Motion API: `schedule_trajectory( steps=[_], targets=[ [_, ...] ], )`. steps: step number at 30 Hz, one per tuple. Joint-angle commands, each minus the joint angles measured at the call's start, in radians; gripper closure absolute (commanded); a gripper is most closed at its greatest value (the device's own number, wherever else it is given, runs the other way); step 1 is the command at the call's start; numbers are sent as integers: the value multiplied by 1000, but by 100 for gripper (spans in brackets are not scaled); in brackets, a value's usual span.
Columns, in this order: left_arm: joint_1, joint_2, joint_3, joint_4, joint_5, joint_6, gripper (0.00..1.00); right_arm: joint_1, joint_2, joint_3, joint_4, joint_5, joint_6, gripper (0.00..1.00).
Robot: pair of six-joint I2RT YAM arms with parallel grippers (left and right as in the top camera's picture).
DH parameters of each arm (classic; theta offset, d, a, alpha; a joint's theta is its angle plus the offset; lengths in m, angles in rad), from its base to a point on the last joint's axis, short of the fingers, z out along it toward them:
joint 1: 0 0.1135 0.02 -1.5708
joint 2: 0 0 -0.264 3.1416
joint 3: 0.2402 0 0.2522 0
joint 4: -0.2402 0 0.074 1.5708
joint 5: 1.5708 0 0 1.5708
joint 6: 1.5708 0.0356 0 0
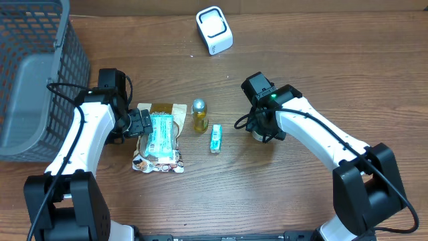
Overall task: Scan the item barcode
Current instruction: 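Lower the right gripper around the green-lidded jar and align it, then close the right gripper on the jar's green lid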
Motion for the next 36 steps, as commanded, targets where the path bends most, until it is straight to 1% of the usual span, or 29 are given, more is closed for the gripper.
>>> schedule_trajectory(
  steps=[1,7,9,10,11,14,16,18,20,25,30,36],
  targets=[
    [2,4,19,-2,8,11,1,-4,-19,2,0,29,21,37],
    [2,4,19,-2,8,11,0,-4,-19,2,-5,21,21,27],
    [2,4,19,-2,8,11,0,-4,-19,2,-2,21,20,18],
    [2,4,19,-2,8,11,0,-4,-19,3,1,22,11,11],
    [2,4,19,-2,8,11,0,-4,-19,10,0,23,-6,5],
    [2,4,19,-2,8,11,0,-17,-19,65,-47,22,-44,0],
    [2,4,19,-2,8,11,0,-29,-19,107,-85,21,-47,0],
    [2,4,19,-2,8,11,0,-38,-19,143,-113,6,-89,0],
    [2,4,19,-2,8,11,0,-43,-19,154,-122,-3,-97,0],
    [2,4,19,-2,8,11,1,-51,-11,153,-121,-55,-97,0],
    [2,4,19,-2,8,11,0,-51,17,148,-120,-58,-97,0],
    [2,4,19,-2,8,11,1,-51,27,96,-78,-57,-97,0]
  ],
)
